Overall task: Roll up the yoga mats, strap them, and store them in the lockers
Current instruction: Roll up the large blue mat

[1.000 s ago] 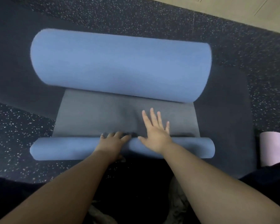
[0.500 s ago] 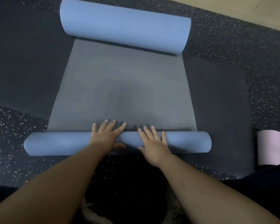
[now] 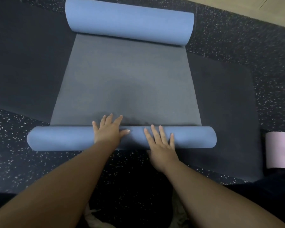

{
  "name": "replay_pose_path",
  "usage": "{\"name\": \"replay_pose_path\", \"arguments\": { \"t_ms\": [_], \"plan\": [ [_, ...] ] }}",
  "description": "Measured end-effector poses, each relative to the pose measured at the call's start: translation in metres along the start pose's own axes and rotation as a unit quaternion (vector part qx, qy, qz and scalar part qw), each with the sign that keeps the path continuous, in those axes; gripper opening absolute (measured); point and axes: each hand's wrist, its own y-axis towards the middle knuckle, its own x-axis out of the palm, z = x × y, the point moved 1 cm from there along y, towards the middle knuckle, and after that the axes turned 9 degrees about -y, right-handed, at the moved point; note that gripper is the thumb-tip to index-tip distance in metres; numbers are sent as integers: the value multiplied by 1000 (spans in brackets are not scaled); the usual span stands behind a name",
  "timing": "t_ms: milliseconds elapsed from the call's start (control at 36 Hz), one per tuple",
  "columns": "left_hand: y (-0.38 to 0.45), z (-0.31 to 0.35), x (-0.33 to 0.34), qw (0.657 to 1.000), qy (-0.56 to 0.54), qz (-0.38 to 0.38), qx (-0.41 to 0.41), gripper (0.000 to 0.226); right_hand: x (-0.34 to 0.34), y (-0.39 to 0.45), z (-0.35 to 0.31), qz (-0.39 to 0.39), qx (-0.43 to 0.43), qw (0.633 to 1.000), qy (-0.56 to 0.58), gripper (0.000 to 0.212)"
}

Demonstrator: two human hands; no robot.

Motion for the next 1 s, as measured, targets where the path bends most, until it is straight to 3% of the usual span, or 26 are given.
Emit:
{"name": "replay_pose_path", "arguments": {
  "t_ms": [139,417,528,639,722,833,1000],
  "plan": [
    [-9,0,10,999,14,7,45,54,-6,10,3,-27,-3,1000,10,79],
    [-15,-12,23,985,43,37,165,77,-15,34,8,-25,-4,999,23,91],
    [-19,-14,30,975,43,104,191,61,-22,43,13,-35,-9,999,29,99],
    [-18,-13,37,965,42,163,204,74,-32,57,17,-41,-14,999,27,107],
    [-14,-14,37,963,80,145,212,74,-40,68,21,-54,-17,998,21,109],
    [-3,-11,34,973,105,103,177,101,-44,79,23,-42,-22,999,11,112],
    [9,0,19,978,142,51,142,102,-49,90,26,-14,-27,999,-14,117]
  ]
}}
